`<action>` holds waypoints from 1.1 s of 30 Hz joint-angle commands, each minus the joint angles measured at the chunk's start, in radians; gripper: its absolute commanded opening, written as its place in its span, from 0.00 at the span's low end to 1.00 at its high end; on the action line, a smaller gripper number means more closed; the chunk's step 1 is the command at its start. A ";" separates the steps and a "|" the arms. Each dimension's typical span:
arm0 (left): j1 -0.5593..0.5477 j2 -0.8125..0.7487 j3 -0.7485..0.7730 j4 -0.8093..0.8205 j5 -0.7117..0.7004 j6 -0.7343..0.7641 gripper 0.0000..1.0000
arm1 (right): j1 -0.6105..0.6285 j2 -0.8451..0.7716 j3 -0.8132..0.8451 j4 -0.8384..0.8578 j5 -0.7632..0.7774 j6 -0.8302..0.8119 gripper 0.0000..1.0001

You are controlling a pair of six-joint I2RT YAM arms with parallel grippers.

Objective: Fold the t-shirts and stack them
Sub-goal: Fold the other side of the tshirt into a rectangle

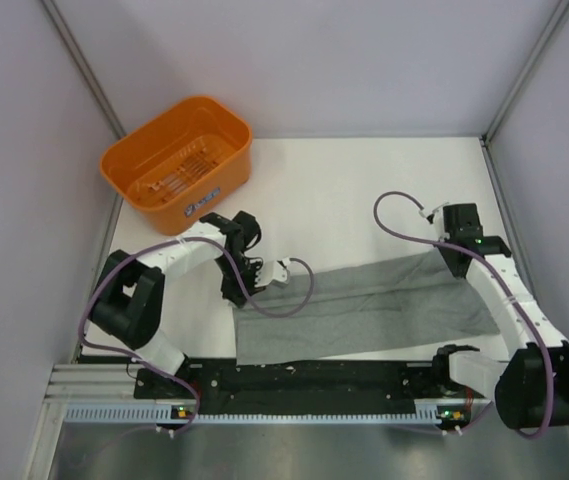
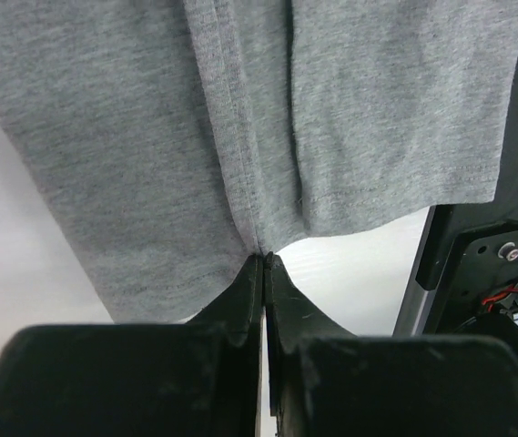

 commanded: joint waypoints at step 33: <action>0.074 -0.004 0.092 0.031 0.096 -0.221 0.46 | 0.040 0.109 0.039 -0.007 -0.258 0.914 0.42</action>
